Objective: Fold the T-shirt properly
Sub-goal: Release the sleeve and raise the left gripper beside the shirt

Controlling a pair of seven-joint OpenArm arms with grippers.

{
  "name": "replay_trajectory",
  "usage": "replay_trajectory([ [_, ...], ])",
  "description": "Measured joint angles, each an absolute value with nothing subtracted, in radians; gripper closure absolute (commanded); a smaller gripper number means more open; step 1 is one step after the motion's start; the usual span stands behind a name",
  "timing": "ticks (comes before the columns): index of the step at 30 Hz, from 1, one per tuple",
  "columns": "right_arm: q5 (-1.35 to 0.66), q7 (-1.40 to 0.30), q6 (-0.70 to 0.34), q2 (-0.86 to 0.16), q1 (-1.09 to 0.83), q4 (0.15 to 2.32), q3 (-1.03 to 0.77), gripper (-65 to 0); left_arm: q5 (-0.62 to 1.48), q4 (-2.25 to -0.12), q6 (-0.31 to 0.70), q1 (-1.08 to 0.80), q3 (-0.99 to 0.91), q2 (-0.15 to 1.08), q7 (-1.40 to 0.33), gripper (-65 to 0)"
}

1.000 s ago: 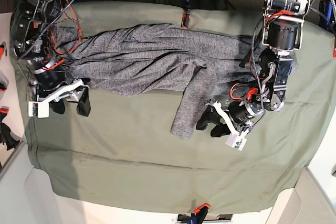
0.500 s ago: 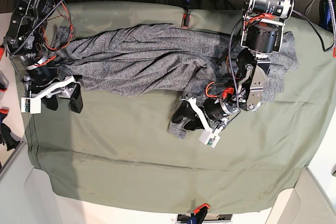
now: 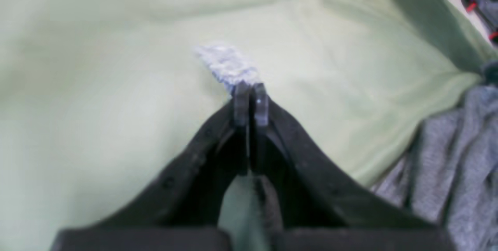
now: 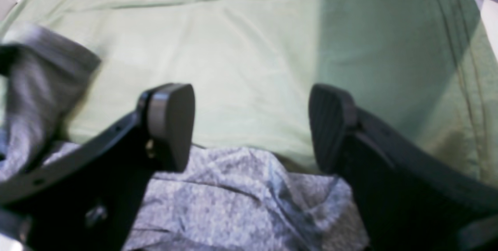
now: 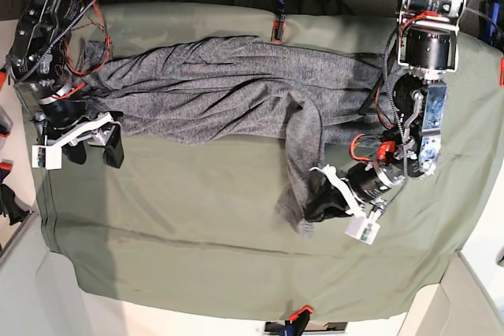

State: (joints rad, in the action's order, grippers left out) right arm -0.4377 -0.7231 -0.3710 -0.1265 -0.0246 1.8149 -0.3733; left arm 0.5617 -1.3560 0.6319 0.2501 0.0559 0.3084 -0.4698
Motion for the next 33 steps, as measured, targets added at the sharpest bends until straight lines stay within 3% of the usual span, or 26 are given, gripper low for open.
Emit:
replay_trajectory([
  [9, -0.439, -0.718, -0.371, -0.127, -0.025, 1.815, -0.374, -44.7, 0.711, -1.845, 0.689, -0.078, -0.195, 0.377, -0.665, 0.0],
  [20, -0.440, -0.718, -0.371, -0.126, -0.025, 1.815, -0.374, -44.7, 0.700, -1.889, 0.690, -0.305, -0.454, 0.332, -0.675, 0.0],
  [21, -0.440, -0.719, -0.371, -0.127, -0.025, 1.815, -0.374, -44.7, 0.699, -1.888, 0.690, -0.312, -0.466, 0.332, -0.678, -3.0],
  [25, -0.440, -0.719, -0.371, -0.127, -0.025, 1.815, -0.375, -44.7, 0.671, -1.889, 0.689, -0.322, -0.495, 0.333, -0.677, -37.2],
  [26, -0.440, -0.719, -0.371, -0.127, -0.025, 1.815, -0.374, -44.7, 0.662, -1.888, 0.689, -0.331, -0.495, 0.333, -0.677, -42.0],
  [30, -0.440, -0.719, -0.371, -0.127, -0.025, 1.815, -0.375, -44.7, 0.657, -1.888, 0.682, -0.352, -0.494, 0.332, -0.681, -42.8],
  [33, -0.440, -0.719, -0.371, -0.127, -0.025, 1.815, -0.375, -44.7, 0.651, -1.889, 0.619, -0.348, -0.514, 0.332, -0.680, -42.8],
])
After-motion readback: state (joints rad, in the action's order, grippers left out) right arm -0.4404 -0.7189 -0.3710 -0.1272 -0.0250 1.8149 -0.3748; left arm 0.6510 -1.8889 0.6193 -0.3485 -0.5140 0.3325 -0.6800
